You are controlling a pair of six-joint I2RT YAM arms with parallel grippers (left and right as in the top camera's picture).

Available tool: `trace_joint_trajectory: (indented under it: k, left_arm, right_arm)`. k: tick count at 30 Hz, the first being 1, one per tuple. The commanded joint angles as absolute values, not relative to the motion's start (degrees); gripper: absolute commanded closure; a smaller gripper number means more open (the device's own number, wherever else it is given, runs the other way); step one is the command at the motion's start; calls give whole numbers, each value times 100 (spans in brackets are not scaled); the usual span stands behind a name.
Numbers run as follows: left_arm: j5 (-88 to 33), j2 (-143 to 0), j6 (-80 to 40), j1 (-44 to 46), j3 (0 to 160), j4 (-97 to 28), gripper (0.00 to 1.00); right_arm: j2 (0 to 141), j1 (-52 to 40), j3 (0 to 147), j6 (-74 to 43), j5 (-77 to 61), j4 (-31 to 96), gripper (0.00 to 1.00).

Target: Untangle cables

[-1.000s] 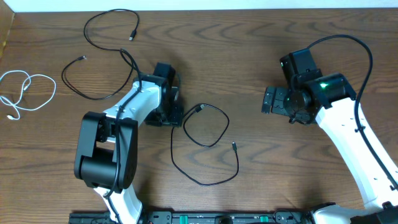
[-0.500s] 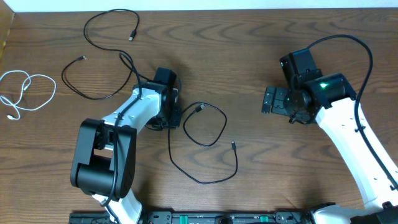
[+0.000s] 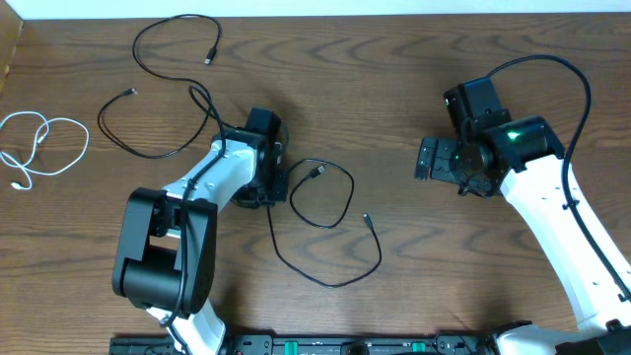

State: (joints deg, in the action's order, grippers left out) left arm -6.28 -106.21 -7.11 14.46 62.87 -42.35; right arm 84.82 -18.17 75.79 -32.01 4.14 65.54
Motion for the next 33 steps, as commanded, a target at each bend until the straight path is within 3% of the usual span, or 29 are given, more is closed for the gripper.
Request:
trace_joint_trajectory:
  k: [1,16,18,19,25,33]
  left_arm:
    - [-637,-10619,-829,1444,6519,-4676,93]
    - [-548,-8138,-1533,1444,6869,-4748,91]
    - [-550,-8079,-1533,1444,6869,-4880,57]
    - [-548,-8088,-1533,1444,6869,-4958,46]
    - [-550,-8359,-1533,1444,6711,-5118,10]
    - [-552,-9109,-1533,1444,6659,-5096,7]
  right_arm:
    - [8477,-1772,7585,-3166,502,6558,1]
    - [8477,-1772,7585,-3166,502,6558,1]
    - [8477,-1772,7585,-3166,502,6558,1]
    - [8477,-1772,7585,-3166,502,6558,1]
    - [8477,-1772,7585,-3166,502,6558,1]
    - [8477,-1772,7585,-3166,502,6558,1]
